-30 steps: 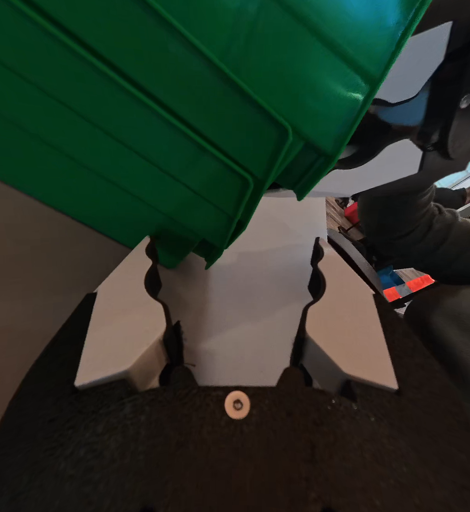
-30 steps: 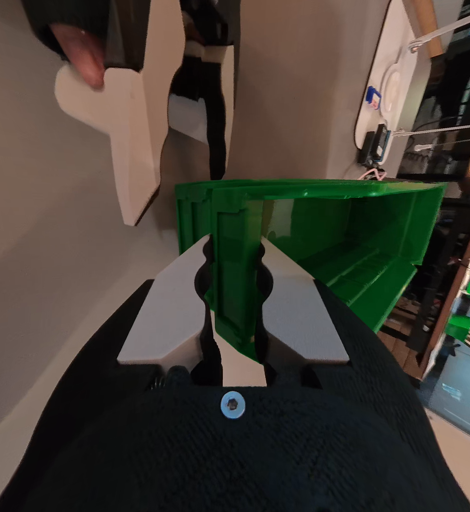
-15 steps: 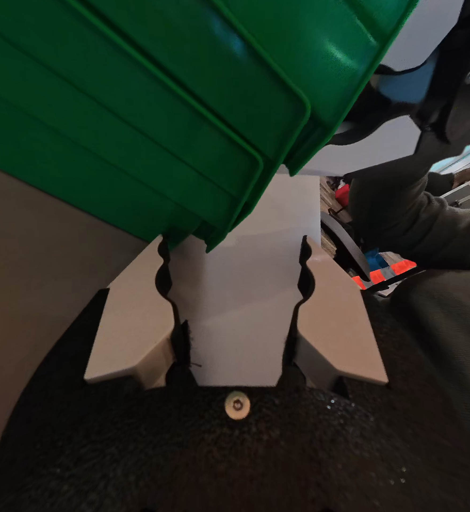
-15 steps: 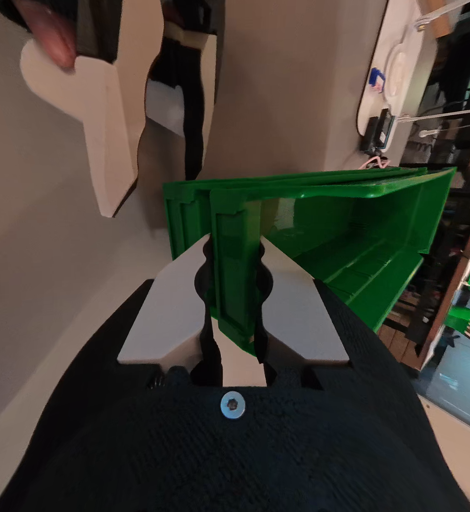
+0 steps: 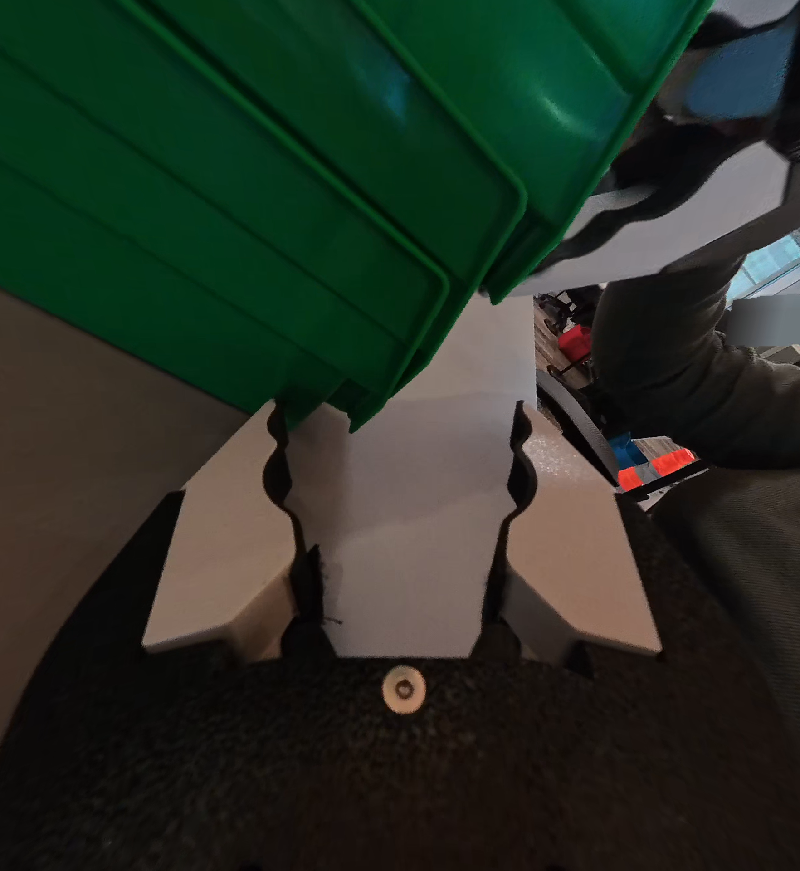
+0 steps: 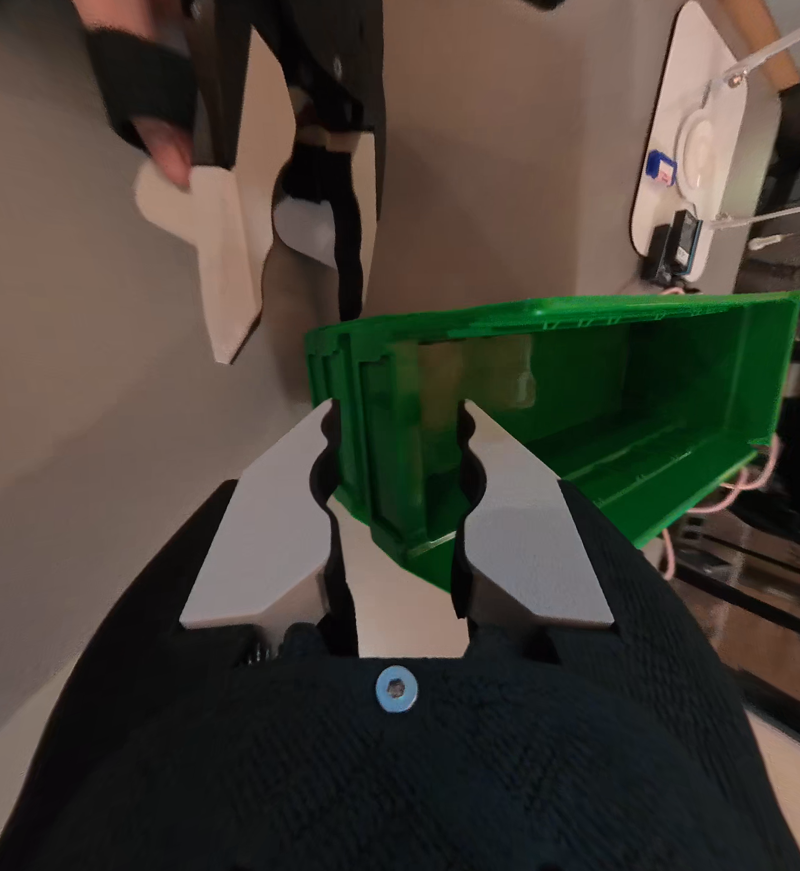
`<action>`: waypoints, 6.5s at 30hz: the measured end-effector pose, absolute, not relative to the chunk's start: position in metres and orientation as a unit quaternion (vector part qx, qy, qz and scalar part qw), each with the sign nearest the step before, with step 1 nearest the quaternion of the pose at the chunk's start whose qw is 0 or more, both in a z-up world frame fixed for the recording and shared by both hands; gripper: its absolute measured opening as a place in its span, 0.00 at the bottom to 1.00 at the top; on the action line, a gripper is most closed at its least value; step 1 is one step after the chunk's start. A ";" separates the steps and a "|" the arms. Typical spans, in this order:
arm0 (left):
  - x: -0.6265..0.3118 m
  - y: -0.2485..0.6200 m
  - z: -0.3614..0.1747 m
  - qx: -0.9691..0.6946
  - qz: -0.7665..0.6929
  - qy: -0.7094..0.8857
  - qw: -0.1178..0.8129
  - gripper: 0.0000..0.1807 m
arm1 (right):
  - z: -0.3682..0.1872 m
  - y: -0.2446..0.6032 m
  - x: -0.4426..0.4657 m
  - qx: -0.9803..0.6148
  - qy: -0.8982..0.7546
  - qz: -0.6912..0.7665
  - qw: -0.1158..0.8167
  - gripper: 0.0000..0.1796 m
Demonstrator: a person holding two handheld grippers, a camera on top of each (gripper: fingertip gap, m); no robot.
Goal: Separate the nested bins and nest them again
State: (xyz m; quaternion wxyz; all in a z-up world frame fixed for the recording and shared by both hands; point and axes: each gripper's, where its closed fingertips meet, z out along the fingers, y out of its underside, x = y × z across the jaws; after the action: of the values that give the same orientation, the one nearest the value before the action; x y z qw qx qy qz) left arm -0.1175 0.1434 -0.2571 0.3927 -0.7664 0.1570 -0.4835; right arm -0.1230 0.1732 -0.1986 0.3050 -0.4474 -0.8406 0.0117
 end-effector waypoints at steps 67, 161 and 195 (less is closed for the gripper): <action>-0.120 0.148 -0.257 -0.767 -0.489 0.136 0.393 0.51 | -0.206 0.181 -0.130 -0.477 -0.795 -0.094 0.362 0.16; -0.034 0.179 -0.243 -0.750 -0.375 0.216 0.499 0.53 | -0.141 0.259 -0.091 -0.681 -0.582 0.149 0.418 0.16; -0.048 0.181 -0.236 -0.737 -0.414 0.178 0.504 0.52 | -0.174 0.276 -0.154 -0.700 -0.662 0.133 0.234 0.04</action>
State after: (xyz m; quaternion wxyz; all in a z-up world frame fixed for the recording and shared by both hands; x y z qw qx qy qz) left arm -0.0478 0.1808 -0.2358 0.5040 -0.7368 0.1778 -0.4141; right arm -0.1538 0.2760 -0.1736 0.2341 -0.6997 -0.6617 0.1329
